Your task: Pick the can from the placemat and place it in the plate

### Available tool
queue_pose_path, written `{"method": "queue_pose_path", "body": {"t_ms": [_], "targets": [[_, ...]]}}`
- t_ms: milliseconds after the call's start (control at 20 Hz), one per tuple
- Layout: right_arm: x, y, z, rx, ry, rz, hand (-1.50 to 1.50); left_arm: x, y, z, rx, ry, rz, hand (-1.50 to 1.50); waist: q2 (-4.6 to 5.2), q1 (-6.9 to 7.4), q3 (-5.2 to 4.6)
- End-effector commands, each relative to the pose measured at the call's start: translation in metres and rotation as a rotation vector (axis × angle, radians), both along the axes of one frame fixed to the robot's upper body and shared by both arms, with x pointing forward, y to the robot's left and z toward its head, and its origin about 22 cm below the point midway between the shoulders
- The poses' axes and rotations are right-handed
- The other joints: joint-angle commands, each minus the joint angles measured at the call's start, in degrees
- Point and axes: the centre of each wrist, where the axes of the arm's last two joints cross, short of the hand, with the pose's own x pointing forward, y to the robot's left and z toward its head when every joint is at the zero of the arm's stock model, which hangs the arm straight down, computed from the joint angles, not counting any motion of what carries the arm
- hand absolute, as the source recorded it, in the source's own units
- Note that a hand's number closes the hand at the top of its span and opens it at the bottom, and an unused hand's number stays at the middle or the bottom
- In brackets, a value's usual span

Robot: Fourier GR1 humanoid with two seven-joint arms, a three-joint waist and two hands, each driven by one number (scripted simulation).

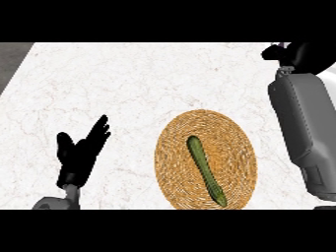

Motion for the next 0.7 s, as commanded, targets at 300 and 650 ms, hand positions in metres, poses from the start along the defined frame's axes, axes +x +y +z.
{"method": "queue_pose_path", "body": {"t_ms": [300, 650], "targets": [[0.0, -0.028, -0.013, 0.019, -0.321, -0.316, 1.5, -0.006, 0.002, -0.006, 0.009, 0.008, -0.011, 0.0, -0.18, -0.48, 0.25], [-0.021, -0.074, -0.058, -0.084, -0.305, -0.462, 1.5, -0.004, 0.001, -0.004, 0.008, 0.016, 0.028, 0.0, -0.49, -1.95, 0.36]]}}
